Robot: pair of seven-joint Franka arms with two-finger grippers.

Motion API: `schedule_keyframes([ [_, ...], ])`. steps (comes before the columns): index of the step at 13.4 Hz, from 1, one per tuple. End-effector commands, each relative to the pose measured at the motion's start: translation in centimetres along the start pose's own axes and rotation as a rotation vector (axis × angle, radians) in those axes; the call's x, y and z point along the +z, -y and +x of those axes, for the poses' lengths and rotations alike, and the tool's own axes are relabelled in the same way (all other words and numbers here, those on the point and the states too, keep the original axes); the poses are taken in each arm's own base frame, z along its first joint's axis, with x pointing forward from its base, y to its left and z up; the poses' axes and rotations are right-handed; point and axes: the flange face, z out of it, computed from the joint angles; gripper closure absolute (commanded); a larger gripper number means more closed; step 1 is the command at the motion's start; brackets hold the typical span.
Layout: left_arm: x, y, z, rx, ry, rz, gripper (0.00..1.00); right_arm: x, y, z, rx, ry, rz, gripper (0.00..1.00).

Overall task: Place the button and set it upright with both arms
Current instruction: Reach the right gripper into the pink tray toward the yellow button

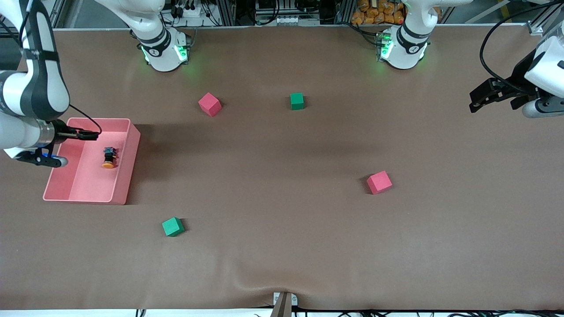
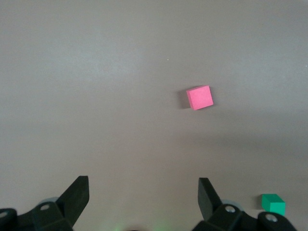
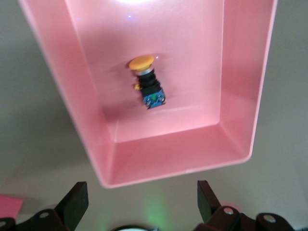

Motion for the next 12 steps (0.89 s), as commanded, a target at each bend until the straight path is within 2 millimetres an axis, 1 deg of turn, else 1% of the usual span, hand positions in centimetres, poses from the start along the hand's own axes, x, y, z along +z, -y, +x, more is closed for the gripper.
schedule_keyframes([
  [1,-0.3,0.0,-0.1,0.022,-0.004,-0.005,0.00,3.0,-2.7,1.7,-0.061,-0.003,0.013,0.00],
  [3,-0.1,0.0,0.1,0.020,-0.001,-0.003,0.00,4.9,-2.6,2.3,-0.069,-0.017,0.016,0.00],
  [5,-0.2,0.0,0.2,0.020,-0.007,-0.004,0.00,7.7,-1.8,2.1,-0.083,-0.041,0.018,0.00],
  [8,-0.2,0.0,0.3,0.019,-0.011,-0.005,0.00,11.3,-1.0,1.7,-0.095,-0.097,0.022,0.00],
  [9,-0.2,0.0,0.3,0.019,-0.011,-0.007,0.00,11.9,-0.9,1.6,-0.096,-0.111,0.023,0.00],
  [12,-0.3,0.1,0.3,0.019,-0.013,-0.007,0.00,12.5,-0.7,1.5,-0.105,-0.115,0.019,0.00],
])
